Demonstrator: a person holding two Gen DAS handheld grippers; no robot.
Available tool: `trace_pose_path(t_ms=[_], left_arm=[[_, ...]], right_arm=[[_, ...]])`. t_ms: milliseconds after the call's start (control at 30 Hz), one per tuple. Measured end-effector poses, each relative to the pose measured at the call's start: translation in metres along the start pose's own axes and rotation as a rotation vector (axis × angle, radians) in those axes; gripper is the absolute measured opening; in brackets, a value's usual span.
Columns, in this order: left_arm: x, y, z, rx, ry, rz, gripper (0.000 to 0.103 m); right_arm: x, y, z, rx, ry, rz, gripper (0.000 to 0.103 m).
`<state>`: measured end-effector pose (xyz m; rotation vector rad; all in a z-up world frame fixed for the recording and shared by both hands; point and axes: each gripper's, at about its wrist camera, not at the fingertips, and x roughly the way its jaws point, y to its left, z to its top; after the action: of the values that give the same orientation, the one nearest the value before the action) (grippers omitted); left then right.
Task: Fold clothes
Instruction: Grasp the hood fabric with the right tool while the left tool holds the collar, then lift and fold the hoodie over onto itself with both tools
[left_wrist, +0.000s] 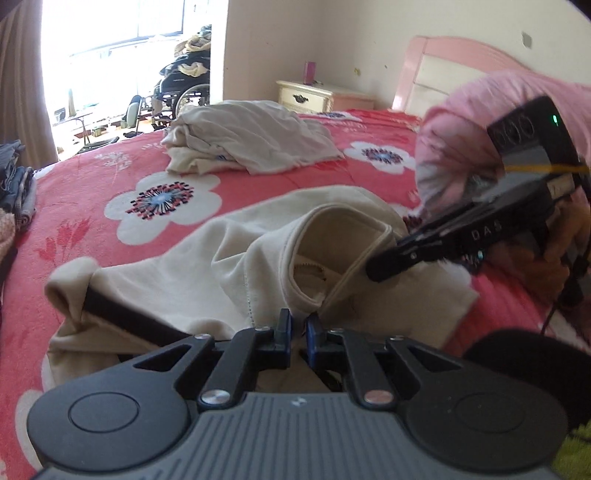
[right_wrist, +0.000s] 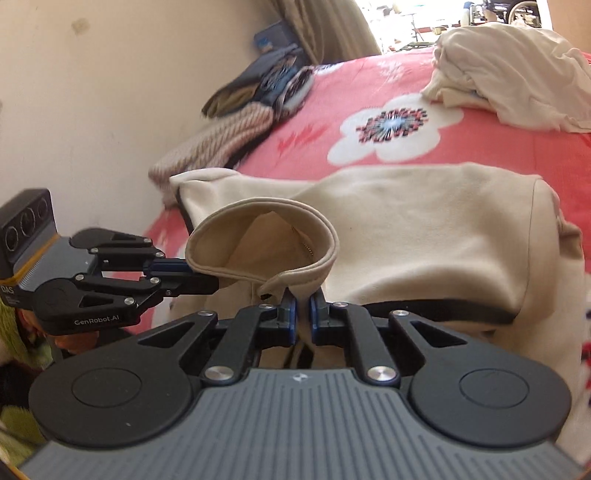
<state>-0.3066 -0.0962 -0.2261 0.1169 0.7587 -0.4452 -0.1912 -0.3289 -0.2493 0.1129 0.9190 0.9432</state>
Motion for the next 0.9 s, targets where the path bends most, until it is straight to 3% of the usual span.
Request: trace_pose_path(t_ms=[167, 433, 567, 633, 700, 733, 767, 900], left_arm=[[0.002, -0.023, -0.023, 0.092, 0.042, 0.02, 0.009], [0.022, -0.041, -0.058, 0.242, 0.183, 0.025, 0.009], [0.014, -0.043, -0.066, 0.273, 0.242, -0.004, 0.018], [0.004, -0.034, -0.061, 0.206, 0.234, -0.022, 0.025], [-0.003, -0.015, -0.054, 0.053, 0.245, -0.051, 0.043], [-0.005, -0.003, -0.051, -0.046, 0.248, -0.066, 0.045], [-0.007, 0.011, -0.05, -0.166, 0.243, -0.087, 0.045], [-0.002, 0.063, -0.058, -0.663, 0.207, -0.177, 0.052]], right_arm=[[-0.009, 0.005, -0.019, -0.052, 0.01, -0.018, 0.006], [0.008, 0.028, -0.051, -0.354, 0.139, -0.157, 0.006], [0.008, 0.04, -0.063, -0.475, 0.212, -0.206, 0.01], [-0.001, 0.039, -0.063, -0.439, 0.249, -0.198, 0.011], [-0.019, 0.029, -0.057, -0.307, 0.237, -0.176, 0.014], [-0.028, 0.023, -0.054, -0.23, 0.221, -0.166, 0.019], [-0.037, 0.011, -0.051, -0.107, 0.188, -0.149, 0.027], [-0.054, -0.043, -0.051, 0.458, 0.051, -0.028, 0.041]])
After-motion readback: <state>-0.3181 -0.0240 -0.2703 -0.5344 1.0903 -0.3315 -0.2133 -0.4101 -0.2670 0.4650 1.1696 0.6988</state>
